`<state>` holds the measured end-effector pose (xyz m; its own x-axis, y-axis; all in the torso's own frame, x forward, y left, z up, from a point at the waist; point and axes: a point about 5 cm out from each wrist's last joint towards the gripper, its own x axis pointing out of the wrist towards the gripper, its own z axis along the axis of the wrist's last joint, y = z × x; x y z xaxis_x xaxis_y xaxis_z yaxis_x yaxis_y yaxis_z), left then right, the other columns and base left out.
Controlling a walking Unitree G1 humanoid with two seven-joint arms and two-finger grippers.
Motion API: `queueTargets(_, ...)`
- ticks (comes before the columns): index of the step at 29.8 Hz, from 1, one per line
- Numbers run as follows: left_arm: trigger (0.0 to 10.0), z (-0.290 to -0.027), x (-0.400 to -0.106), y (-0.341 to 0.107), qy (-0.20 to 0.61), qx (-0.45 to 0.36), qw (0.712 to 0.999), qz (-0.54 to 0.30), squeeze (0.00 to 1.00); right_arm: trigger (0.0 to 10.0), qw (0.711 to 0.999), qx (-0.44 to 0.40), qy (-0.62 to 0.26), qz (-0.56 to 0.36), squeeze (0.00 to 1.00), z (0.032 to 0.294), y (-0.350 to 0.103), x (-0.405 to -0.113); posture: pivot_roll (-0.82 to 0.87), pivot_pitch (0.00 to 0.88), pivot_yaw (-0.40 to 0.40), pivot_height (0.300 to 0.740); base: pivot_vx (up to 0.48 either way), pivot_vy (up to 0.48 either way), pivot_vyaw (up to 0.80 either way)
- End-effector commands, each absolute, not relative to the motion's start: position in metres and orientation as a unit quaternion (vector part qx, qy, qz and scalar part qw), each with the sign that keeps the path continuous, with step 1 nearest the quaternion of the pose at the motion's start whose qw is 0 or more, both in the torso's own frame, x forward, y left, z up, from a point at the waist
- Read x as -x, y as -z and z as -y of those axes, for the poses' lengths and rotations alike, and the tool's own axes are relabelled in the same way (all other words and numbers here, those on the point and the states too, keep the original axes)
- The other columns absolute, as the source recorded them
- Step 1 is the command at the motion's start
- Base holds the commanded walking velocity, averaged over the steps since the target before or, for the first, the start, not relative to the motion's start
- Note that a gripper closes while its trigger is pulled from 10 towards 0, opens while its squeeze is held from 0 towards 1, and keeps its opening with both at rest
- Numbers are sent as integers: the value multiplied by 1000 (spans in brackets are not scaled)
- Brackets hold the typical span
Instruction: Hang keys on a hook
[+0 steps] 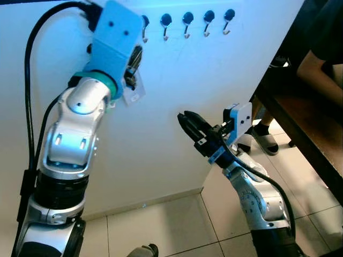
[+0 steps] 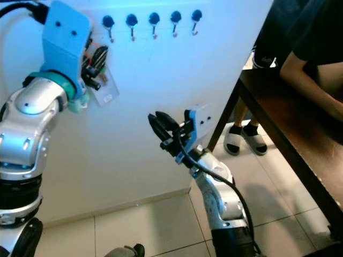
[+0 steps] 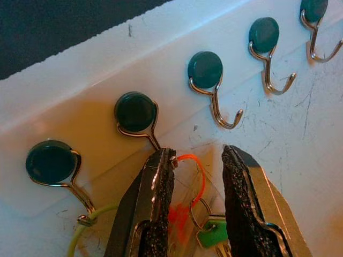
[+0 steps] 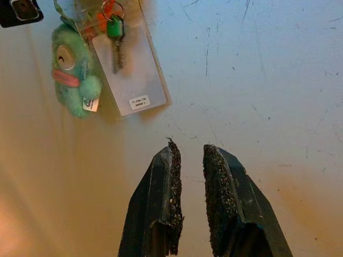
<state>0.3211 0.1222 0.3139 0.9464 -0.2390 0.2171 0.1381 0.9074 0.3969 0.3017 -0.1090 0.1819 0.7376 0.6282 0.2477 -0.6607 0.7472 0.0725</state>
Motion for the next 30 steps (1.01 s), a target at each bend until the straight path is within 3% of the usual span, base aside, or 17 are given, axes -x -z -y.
queueTargets(1,10000,-121,-326,-297,113,-197,970,88,0,10000,929,-83,-345,101,0,110,-181,-300,118,0,99,740,0,0,0)
queueTargets(7,10000,-131,-311,-293,94,-228,960,135,0,10000,930,-83,-345,101,0,111,-181,-300,122,0,94,740,0,0,0)
queueTargets(11,10000,-140,-299,-302,60,-202,956,203,0,10000,929,-82,-346,101,0,112,-181,-301,122,0,90,740,0,0,0)
queueTargets(16,10000,-146,-292,-308,34,-191,955,226,0,10000,930,-79,-345,101,0,113,-181,-301,118,0,86,740,0,0,0)
queueTargets(24,10000,-145,-277,-286,110,-182,963,168,0,10000,930,-74,-345,103,0,114,-182,-302,127,0,78,740,0,0,0)
queueTargets(25,10000,-144,-279,-272,119,-180,967,132,0,10000,932,-69,-340,108,0,115,-184,-302,126,0,76,740,0,0,0)
queueTargets(30,10000,-144,-292,-243,95,-161,980,73,0,10000,950,-51,-276,134,0,132,-196,-307,99,0,67,740,0,0,0)
